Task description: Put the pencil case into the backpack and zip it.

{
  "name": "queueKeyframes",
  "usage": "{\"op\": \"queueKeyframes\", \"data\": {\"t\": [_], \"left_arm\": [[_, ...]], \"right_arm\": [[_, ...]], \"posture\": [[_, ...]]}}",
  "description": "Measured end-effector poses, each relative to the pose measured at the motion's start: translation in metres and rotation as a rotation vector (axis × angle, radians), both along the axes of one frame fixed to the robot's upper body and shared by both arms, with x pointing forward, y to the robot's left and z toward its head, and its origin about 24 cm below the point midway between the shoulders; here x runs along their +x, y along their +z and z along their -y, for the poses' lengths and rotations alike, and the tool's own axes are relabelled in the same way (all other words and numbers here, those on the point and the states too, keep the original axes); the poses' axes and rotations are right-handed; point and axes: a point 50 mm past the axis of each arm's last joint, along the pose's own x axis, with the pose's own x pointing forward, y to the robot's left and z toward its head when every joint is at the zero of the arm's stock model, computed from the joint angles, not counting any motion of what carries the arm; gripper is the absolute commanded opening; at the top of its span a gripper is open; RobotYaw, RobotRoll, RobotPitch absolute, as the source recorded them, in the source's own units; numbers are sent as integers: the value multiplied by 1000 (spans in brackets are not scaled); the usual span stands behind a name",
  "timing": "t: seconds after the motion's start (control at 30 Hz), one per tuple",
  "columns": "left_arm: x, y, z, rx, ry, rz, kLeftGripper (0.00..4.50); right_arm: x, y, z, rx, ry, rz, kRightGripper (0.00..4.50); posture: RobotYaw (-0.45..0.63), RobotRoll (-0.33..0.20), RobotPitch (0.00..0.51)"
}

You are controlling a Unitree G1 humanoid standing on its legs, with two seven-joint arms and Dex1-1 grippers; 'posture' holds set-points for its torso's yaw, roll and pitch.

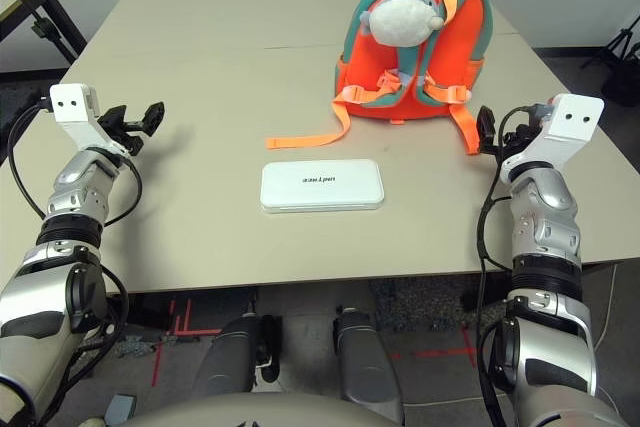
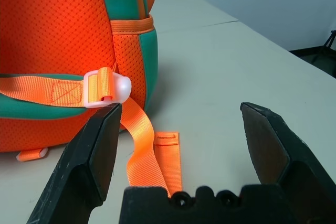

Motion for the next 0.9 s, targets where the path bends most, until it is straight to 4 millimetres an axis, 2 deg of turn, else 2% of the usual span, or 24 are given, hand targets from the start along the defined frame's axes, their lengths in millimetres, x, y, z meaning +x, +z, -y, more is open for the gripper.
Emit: {"op": "queueKeyframes", "data": {"t": [0.3,0.43,0.7,0.9], "left_arm": [[3,5,2,-3,-16,4,4500],[4,14,6,-17,-71,9,4500],[4,35,33,-113,-315,-59,4500],[-6,39,52,-268,-486,-242,4500]], "right_arm": [[5,1,-5,17,10,12,4463],[5,-3,-5,24,9,2,4463],[4,-3,-3,16,8,9,4463],[3,-1,-2,7,12,13,4463]], "posture": [[-139,0,114],[-144,0,110],[-144,0,105],[-154,0,99]]}}
